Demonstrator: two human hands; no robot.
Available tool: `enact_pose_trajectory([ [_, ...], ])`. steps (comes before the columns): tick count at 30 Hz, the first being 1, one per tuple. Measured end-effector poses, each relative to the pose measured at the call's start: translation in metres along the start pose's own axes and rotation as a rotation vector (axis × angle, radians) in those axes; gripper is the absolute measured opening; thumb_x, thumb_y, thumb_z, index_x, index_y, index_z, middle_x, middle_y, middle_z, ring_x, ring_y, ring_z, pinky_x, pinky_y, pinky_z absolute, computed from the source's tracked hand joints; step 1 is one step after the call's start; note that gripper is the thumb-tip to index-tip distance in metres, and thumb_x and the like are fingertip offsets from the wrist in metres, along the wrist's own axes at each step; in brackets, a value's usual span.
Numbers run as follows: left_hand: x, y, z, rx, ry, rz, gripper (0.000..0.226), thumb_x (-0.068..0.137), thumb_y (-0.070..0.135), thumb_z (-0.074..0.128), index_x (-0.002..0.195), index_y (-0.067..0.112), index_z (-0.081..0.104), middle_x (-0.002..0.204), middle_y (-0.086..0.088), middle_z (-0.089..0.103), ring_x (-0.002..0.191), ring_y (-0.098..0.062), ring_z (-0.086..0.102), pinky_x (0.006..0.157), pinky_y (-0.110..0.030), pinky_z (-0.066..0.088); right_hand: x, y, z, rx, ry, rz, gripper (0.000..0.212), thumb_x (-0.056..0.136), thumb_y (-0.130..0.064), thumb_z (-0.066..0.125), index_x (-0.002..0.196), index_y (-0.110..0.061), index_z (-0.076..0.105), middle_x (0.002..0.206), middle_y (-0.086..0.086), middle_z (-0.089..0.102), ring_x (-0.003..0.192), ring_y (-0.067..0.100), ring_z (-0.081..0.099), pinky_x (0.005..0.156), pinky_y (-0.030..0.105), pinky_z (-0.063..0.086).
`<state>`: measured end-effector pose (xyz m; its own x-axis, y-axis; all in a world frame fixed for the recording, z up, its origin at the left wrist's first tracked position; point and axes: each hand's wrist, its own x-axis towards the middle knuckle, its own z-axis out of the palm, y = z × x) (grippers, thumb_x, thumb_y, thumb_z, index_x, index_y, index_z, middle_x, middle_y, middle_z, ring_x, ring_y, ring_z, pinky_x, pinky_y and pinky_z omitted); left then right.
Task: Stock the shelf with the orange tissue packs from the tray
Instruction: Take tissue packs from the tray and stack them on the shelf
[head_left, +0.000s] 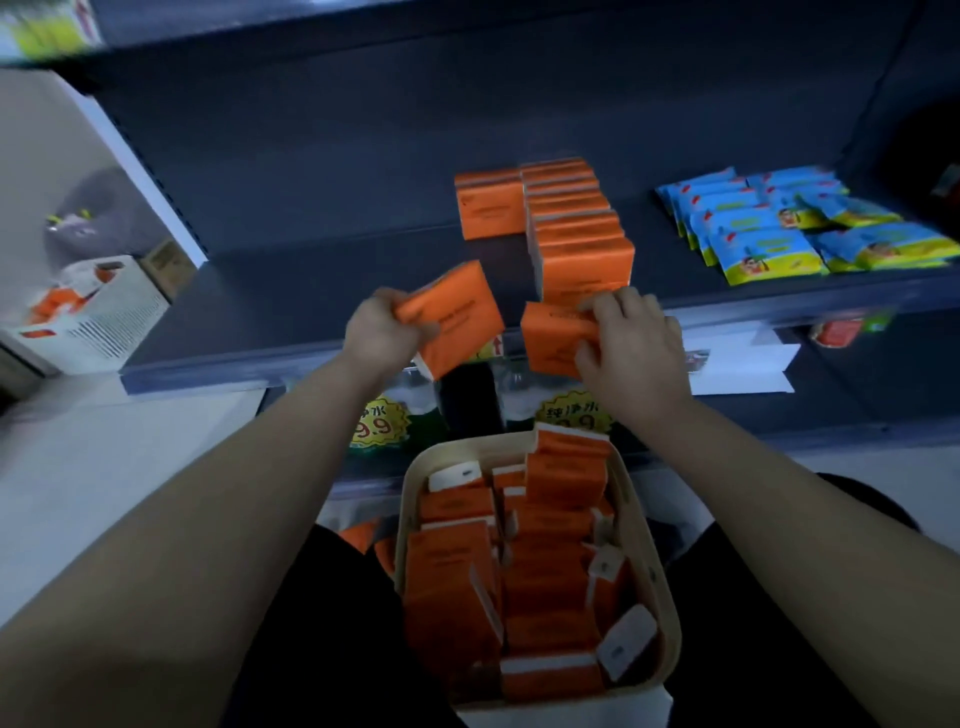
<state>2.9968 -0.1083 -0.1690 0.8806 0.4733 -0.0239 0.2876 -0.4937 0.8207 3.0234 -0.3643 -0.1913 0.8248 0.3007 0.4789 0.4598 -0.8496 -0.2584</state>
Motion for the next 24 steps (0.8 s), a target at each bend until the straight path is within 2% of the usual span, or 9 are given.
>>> enact_pose_trajectory([
  [1, 0.006, 0.004, -0.001, -0.014, 0.032, 0.018, 0.042, 0.081, 0.014, 0.070, 0.120, 0.014, 0.053, 0.109, -0.007, 0.061, 0.098, -0.026, 0.061, 0.088, -0.044, 0.053, 0.005, -0.004, 0.001, -0.010, 0.008, -0.023, 0.034, 0.082, -0.020, 0.061, 0.116, -0.016, 0.058, 0.112, 0.009, 0.056, 0.105, 0.032, 0.049, 0.083, 0.044, 0.040],
  [3, 0.021, 0.010, -0.001, -0.021, 0.078, 0.065, 0.044, 0.085, 0.011, 0.064, 0.125, 0.010, 0.045, 0.110, -0.007, 0.057, 0.098, -0.024, 0.058, 0.081, -0.037, 0.052, 0.016, -0.012, 0.006, -0.035, 0.028, -0.084, 0.035, 0.080, -0.017, 0.063, 0.115, -0.016, 0.060, 0.111, 0.008, 0.058, 0.103, 0.031, 0.050, 0.080, 0.042, 0.040],
  [6, 0.053, 0.016, 0.000, 0.053, 0.104, 0.122, 0.034, 0.087, 0.011, 0.060, 0.116, 0.013, 0.044, 0.104, -0.006, 0.055, 0.090, -0.022, 0.057, 0.071, -0.033, 0.047, 0.036, -0.024, 0.018, -0.040, 0.065, -0.180, 0.036, 0.078, -0.012, 0.067, 0.114, -0.016, 0.062, 0.108, 0.007, 0.061, 0.101, 0.031, 0.052, 0.077, 0.041, 0.041],
  [9, 0.090, 0.018, 0.003, 0.144, 0.108, 0.162, 0.027, 0.083, 0.013, 0.062, 0.106, 0.023, 0.052, 0.114, -0.011, 0.052, 0.094, -0.026, 0.058, 0.086, -0.039, 0.052, 0.058, -0.033, 0.032, -0.028, 0.087, -0.215, 0.038, 0.078, -0.008, 0.067, 0.115, -0.016, 0.063, 0.110, 0.005, 0.062, 0.104, 0.030, 0.052, 0.078, 0.040, 0.042],
  [11, 0.116, 0.019, 0.007, 0.202, 0.108, 0.173, 0.031, 0.084, 0.011, 0.062, 0.112, 0.023, 0.057, 0.121, -0.011, 0.044, 0.098, -0.027, 0.056, 0.098, -0.037, 0.047, 0.074, -0.036, 0.040, -0.018, 0.101, -0.217, 0.039, 0.079, -0.007, 0.068, 0.116, -0.016, 0.063, 0.111, 0.005, 0.062, 0.105, 0.029, 0.051, 0.080, 0.040, 0.042],
  [13, 0.139, 0.020, 0.012, 0.243, 0.110, 0.178, 0.038, 0.084, 0.009, 0.062, 0.120, 0.021, 0.058, 0.124, -0.014, 0.039, 0.103, -0.030, 0.054, 0.102, -0.032, 0.043, 0.089, -0.037, 0.049, -0.006, 0.100, -0.226, 0.039, 0.080, -0.006, 0.067, 0.117, -0.015, 0.063, 0.112, 0.006, 0.062, 0.106, 0.030, 0.052, 0.082, 0.040, 0.043],
  [17, 0.177, 0.020, 0.023, 0.271, 0.077, 0.219, 0.038, 0.087, 0.006, 0.061, 0.122, 0.020, 0.058, 0.126, -0.015, 0.040, 0.103, -0.027, 0.054, 0.094, -0.020, 0.038, 0.107, -0.040, 0.065, -0.005, 0.107, -0.236, 0.035, 0.083, -0.009, 0.065, 0.117, -0.013, 0.064, 0.108, 0.008, 0.062, 0.101, 0.031, 0.054, 0.079, 0.041, 0.044],
  [21, 0.207, 0.021, 0.039, 0.260, 0.040, 0.257, 0.041, 0.089, 0.008, 0.060, 0.128, 0.020, 0.054, 0.128, -0.012, 0.039, 0.105, -0.022, 0.053, 0.091, -0.019, 0.038, 0.116, -0.042, 0.077, -0.002, 0.089, -0.236, 0.032, 0.084, -0.012, 0.064, 0.115, -0.011, 0.065, 0.106, 0.010, 0.062, 0.098, 0.032, 0.054, 0.077, 0.042, 0.045],
  [24, 0.226, 0.021, 0.051, 0.253, 0.028, 0.283, 0.042, 0.090, 0.010, 0.060, 0.130, 0.020, 0.052, 0.127, -0.010, 0.039, 0.098, -0.013, 0.047, 0.090, -0.019, 0.038, 0.124, -0.044, 0.085, 0.010, 0.059, -0.222, 0.032, 0.081, -0.009, 0.068, 0.113, -0.011, 0.066, 0.103, 0.009, 0.062, 0.094, 0.031, 0.055, 0.074, 0.040, 0.045],
])
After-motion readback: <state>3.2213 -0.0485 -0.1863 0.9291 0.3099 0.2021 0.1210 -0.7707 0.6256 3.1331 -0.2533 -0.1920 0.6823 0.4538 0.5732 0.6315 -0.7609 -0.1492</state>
